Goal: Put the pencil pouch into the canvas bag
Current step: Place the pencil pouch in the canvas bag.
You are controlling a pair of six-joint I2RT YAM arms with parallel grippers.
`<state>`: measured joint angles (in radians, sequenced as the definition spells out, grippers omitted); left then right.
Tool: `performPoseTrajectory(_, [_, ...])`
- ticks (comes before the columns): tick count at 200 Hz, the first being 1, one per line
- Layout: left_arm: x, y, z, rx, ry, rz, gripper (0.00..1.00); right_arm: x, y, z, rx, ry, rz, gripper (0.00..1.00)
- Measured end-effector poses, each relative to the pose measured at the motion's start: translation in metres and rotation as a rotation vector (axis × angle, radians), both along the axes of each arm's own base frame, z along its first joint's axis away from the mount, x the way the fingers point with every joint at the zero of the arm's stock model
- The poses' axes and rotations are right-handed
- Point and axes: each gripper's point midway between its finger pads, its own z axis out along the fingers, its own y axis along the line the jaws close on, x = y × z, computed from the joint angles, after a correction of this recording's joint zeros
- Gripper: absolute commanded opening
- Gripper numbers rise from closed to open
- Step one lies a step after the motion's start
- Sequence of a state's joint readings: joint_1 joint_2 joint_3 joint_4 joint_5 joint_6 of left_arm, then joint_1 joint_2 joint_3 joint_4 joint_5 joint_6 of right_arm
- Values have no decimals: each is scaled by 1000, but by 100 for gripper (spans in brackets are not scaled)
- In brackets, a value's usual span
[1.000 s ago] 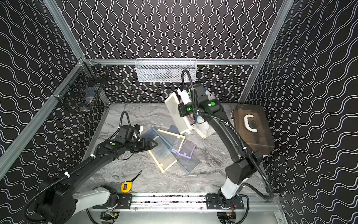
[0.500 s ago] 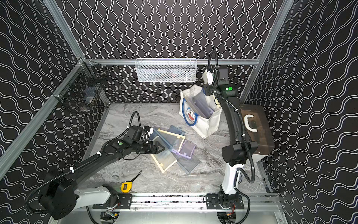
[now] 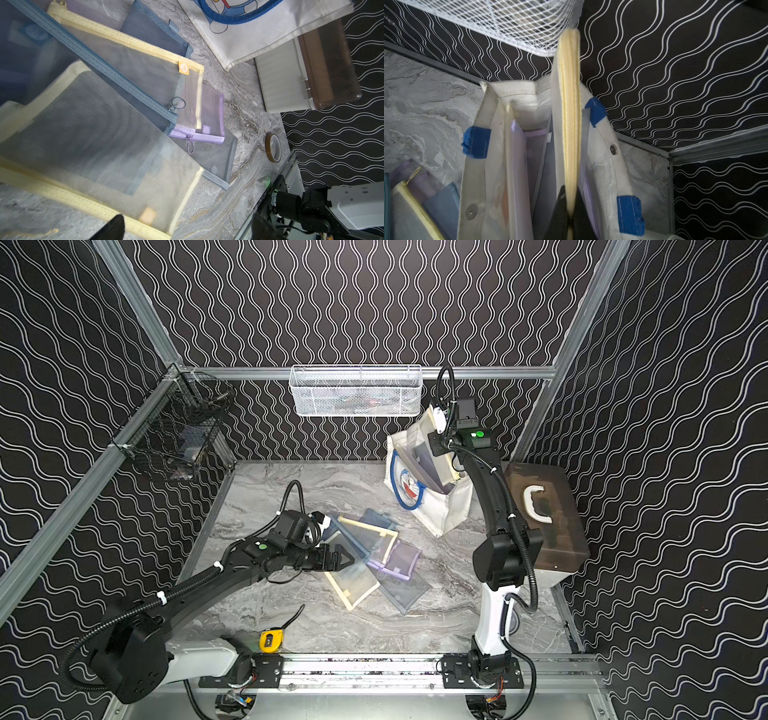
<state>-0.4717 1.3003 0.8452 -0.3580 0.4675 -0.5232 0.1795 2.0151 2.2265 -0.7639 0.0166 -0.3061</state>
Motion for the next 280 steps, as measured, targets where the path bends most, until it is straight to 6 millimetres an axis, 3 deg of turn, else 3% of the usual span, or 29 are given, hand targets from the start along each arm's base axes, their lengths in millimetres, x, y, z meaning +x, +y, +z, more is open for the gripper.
performPoseTrajectory(32, [3,-1,-1,2,4,1,99,6,1,-25,6,44,5,0])
performPoseTrajectory(71, [3,-1,-1,4,4,3,99,12,1,-79,12,148,-4,0])
performPoseTrajectory(110, [5,-1,-3,8,5,6,99,27,4,-106,47,188,-16,0])
performPoseTrajectory(169, [6,-1,-6,14,7,11,99,22,23,-103,133,201,17,36])
performPoseTrajectory(186, [7,0,-7,20,4,15,99,15,30,-96,163,203,26,49])
performPoseTrajectory(197, [7,1,-7,24,5,17,99,11,33,-88,164,193,23,67])
performPoseTrajectory(224, [7,5,-12,45,11,30,99,0,28,-47,136,125,-50,84])
performPoseTrajectory(257, [5,15,-26,78,43,65,99,-22,24,36,131,-43,-127,87])
performPoseTrajectory(280, [6,26,-35,90,72,109,99,-51,54,57,146,-63,-73,86])
